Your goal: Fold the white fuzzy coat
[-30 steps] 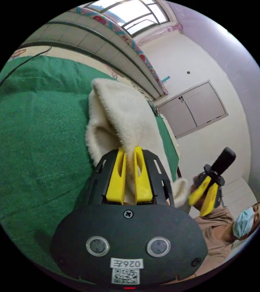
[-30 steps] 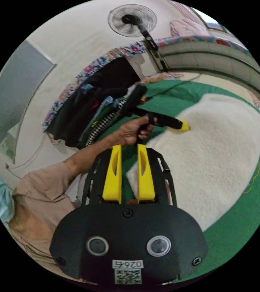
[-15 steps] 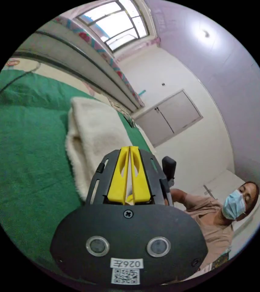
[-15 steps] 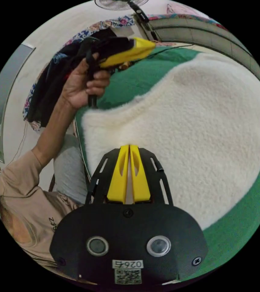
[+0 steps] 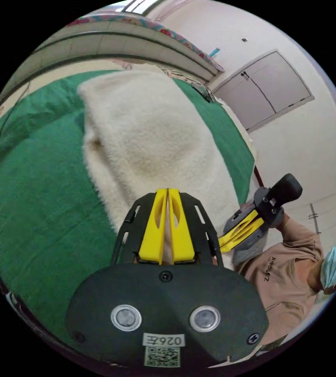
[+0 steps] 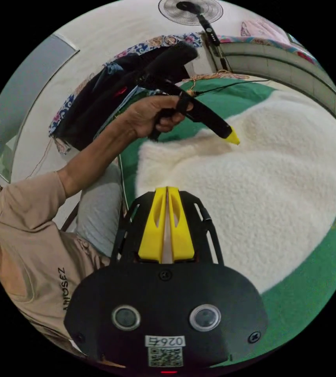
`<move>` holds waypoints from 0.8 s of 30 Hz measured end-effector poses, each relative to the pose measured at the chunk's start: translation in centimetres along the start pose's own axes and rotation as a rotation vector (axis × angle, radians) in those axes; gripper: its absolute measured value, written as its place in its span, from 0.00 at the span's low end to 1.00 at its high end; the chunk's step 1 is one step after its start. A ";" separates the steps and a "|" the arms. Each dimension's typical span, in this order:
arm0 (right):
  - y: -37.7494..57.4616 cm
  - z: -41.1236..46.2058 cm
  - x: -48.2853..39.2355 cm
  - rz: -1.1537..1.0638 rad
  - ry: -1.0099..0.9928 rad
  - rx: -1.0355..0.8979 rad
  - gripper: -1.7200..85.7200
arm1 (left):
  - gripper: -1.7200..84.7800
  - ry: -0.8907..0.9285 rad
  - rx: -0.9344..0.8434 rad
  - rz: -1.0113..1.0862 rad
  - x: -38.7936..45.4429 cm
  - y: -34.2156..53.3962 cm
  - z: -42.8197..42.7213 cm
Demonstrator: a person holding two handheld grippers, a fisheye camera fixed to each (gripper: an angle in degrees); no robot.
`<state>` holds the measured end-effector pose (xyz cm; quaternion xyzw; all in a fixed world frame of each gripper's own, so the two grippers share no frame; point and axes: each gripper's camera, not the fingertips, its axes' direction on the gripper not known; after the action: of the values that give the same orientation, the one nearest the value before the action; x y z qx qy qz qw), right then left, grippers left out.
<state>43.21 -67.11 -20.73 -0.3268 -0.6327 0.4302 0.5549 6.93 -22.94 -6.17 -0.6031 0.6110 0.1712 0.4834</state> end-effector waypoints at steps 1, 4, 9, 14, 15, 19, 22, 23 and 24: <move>0.8 -2.0 0.7 0.006 0.022 0.046 0.01 | 0.01 -0.055 0.066 -0.001 0.5 0.3 -1.6; 2.9 -7.7 3.8 0.083 0.122 0.160 0.02 | 0.02 -0.135 0.251 -0.099 -0.5 1.6 -4.9; 8.6 -15.9 12.3 0.385 0.240 0.332 0.08 | 0.31 0.029 0.390 -0.148 -4.4 1.9 -3.2; 16.3 -20.4 21.4 0.669 -0.034 0.519 0.13 | 0.29 -0.007 0.306 -0.149 -4.7 -0.4 0.4; 16.8 -20.4 22.2 0.689 -0.061 0.517 0.14 | 0.28 -0.013 0.301 -0.157 -4.5 -0.9 0.6; 17.9 -18.9 26.5 0.734 -0.212 0.400 0.15 | 0.18 0.249 0.116 -0.131 -4.9 -3.3 3.0; 17.7 -18.0 27.9 0.711 -0.249 0.326 0.14 | 0.16 0.172 0.090 -0.131 -5.0 -4.4 3.8; 17.9 -18.4 28.3 0.704 -0.250 0.319 0.15 | 0.15 0.168 0.084 -0.125 -5.0 -4.7 3.9; 17.9 -18.7 28.4 0.697 -0.250 0.312 0.15 | 0.15 0.165 0.080 -0.120 -5.1 -5.2 4.0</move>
<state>55.59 -30.93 -24.75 -0.3786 -0.4736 0.7201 0.3374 12.20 -17.96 -2.08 -0.6310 0.6177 0.0673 0.4645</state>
